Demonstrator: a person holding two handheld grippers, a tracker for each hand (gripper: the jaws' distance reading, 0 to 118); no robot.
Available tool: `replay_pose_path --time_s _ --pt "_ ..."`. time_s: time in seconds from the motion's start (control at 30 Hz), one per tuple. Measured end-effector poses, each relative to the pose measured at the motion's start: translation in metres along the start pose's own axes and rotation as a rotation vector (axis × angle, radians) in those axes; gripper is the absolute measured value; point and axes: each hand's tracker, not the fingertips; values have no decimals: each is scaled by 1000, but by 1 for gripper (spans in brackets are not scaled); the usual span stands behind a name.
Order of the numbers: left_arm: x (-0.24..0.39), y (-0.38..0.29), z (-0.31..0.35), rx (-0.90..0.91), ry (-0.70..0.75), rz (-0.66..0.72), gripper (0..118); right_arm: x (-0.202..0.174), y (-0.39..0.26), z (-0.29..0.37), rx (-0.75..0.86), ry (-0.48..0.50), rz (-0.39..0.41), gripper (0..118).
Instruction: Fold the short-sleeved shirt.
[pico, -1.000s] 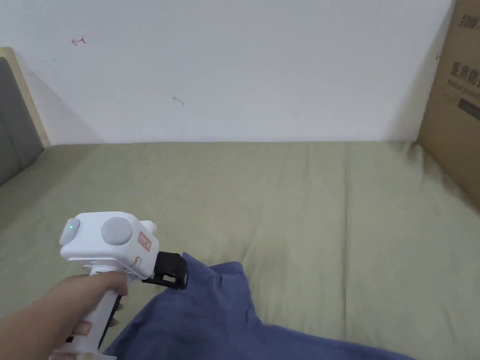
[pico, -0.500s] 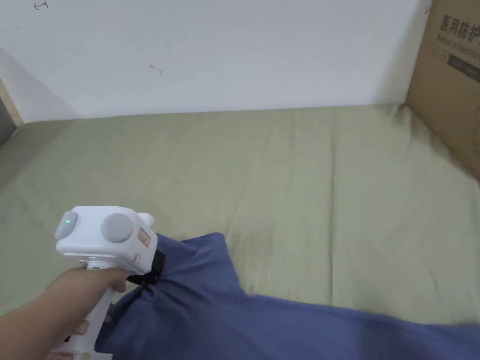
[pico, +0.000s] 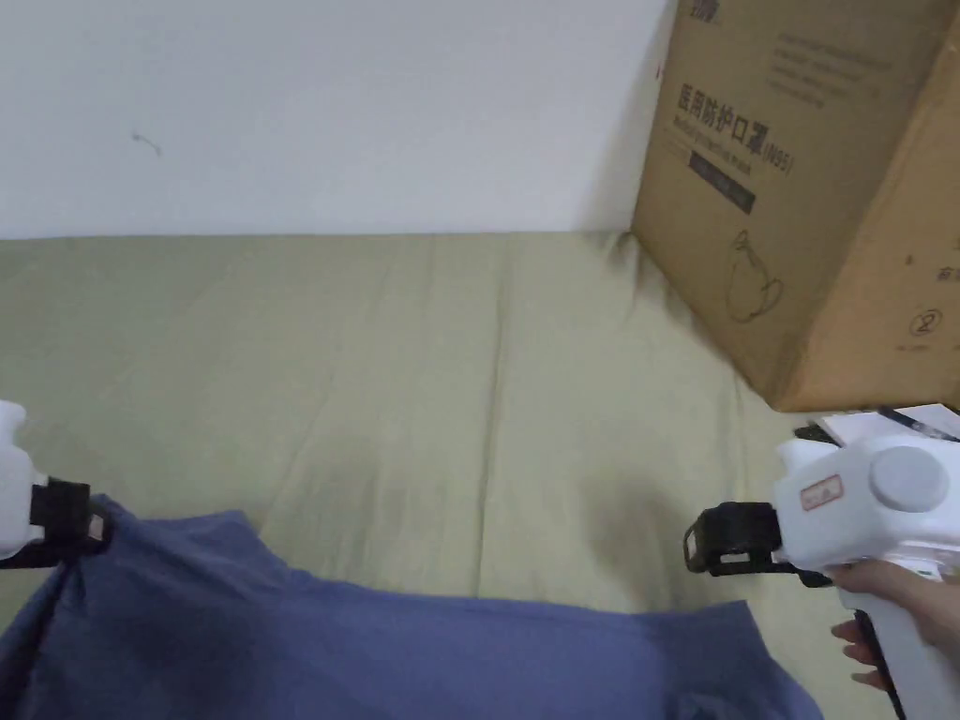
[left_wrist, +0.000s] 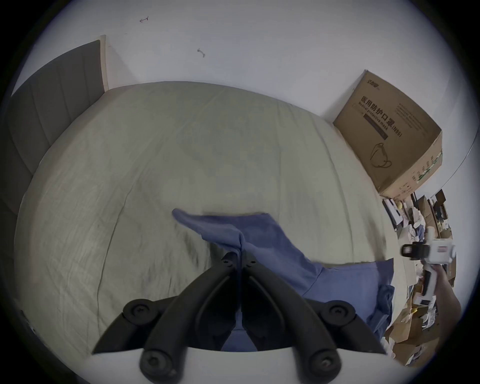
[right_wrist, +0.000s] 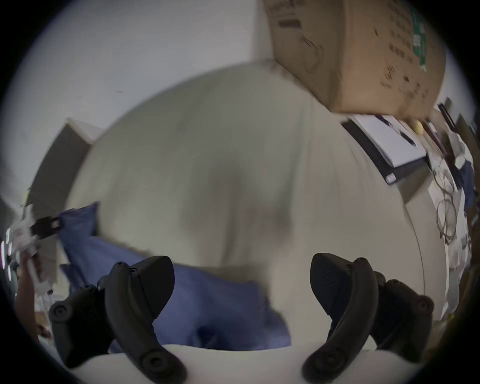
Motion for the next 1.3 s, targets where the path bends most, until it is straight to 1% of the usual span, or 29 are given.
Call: replay_pose_path --time_s 0.07,0.13,0.2,0.23,0.27,0.3,0.33,0.37,0.4,0.43,0.47,0.5,0.53,0.6,0.7,0.73,0.77,0.8,0.83,0.9,1.03,1.1,1.2,1.23,1.3 --pt "0 -3 3 6 2 -9 1 11 3 -22 -70 -18 -11 109" --pt "-2 -4 0 -5 23 -22 1 14 -4 -36 -158 -22 -10 107" --pt "-3 -5 -1 -23 31 -26 1 6 -15 -38 -163 -4 8 99" --pt "-3 -6 -3 -30 37 -27 1 2 -19 -38 -163 -10 22 95" --pt "-3 -7 -4 -35 42 -29 1 -3 -22 -37 -158 -41 57 92" --pt "-2 -8 -4 -40 46 -32 1 -7 -24 -36 -148 -70 93 84" --pt "-2 -9 -5 -45 52 -36 1 -14 -28 -32 -137 -94 140 72" --pt "-3 -10 -6 -50 62 -41 1 -18 -31 -29 -129 -97 176 59" --pt "-4 -10 -7 -52 73 -47 1 -22 -32 -26 -119 -82 194 36" --pt "-4 -10 -7 -54 80 -46 1 -24 -32 -23 -118 -59 192 15" --pt "-5 -10 -7 -54 82 -37 1 -24 -31 -21 -130 7 181 6" --pt "-7 -10 -5 -49 82 -8 1 -25 -29 -18 -127 2 183 6" --pt "-8 -8 -3 -35 70 49 1 -24 -28 -15 -111 15 178 6" --pt "-11 -1 4 10 16 114 1 -15 -21 -7 -48 46 121 6" --pt "-4 8 14 114 18 81 1 1 -11 11 67 120 13 6" --pt "-2 11 16 138 16 73 1 7 -8 15 107 147 -12 6" --pt "1 11 19 171 10 68 1 9 -6 22 160 153 -27 6" --pt "3 10 22 218 13 68 1 11 -5 27 214 142 -27 6" --pt "5 8 26 265 -18 72 1 12 -5 33 271 124 -22 6" --pt "8 4 32 295 -69 75 1 9 -8 45 336 102 -11 6" --pt "11 -25 47 260 -66 58 1 18 -23 50 324 133 -26 6" --pt "9 -51 64 230 -80 86 1 18 -41 55 325 117 -7 6" --pt "4 -105 94 198 -117 145 1 26 -74 65 339 96 42 6" --pt "4 -122 102 193 -117 154 1 28 -85 69 341 95 49 6" --pt "5 -161 116 173 -106 197 1 34 -107 78 340 125 52 6"
